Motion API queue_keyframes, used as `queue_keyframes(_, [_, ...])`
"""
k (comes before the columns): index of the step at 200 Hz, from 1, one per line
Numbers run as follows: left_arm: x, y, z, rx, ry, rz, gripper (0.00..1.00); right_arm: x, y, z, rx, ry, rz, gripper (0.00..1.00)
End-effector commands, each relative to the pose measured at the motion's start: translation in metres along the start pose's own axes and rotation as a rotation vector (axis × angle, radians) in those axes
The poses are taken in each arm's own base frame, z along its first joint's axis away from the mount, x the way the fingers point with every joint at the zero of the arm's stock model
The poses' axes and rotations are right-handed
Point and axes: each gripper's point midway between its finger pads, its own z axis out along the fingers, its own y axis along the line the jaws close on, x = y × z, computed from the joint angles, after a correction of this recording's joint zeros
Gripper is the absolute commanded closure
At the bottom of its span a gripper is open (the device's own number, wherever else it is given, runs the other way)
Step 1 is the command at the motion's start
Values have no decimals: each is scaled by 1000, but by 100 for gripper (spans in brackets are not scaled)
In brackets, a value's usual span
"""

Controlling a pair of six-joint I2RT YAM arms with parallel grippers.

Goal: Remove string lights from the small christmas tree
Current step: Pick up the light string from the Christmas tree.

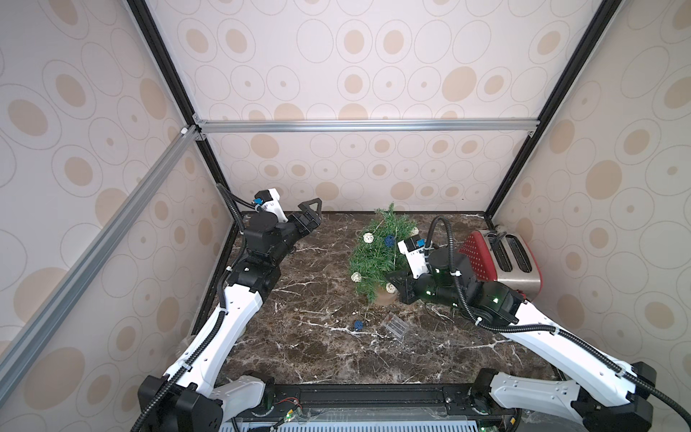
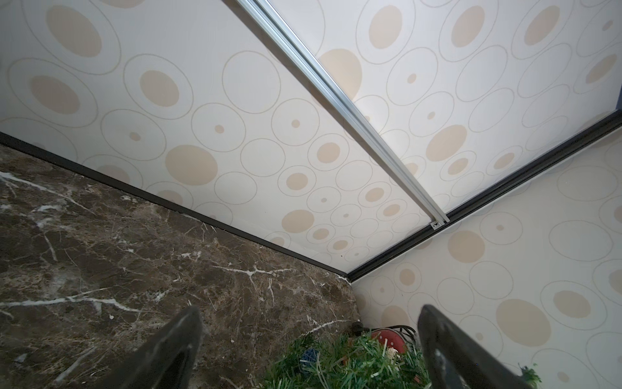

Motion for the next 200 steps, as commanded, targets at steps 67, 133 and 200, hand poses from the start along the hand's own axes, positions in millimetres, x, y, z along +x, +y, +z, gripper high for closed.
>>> queue_keyframes(67, [-16, -24, -2, 30, 19, 75, 1, -44, -4, -47, 98, -43, -119, 100])
queue_keyframes(133, [-24, -44, 9, 70, 58, 95, 1, -92, -26, -57, 221, -113, -160, 100])
queue_keyframes(200, [-40, -75, 18, 156, 60, 147, 1, -149, -41, -51, 305, -217, -195, 100])
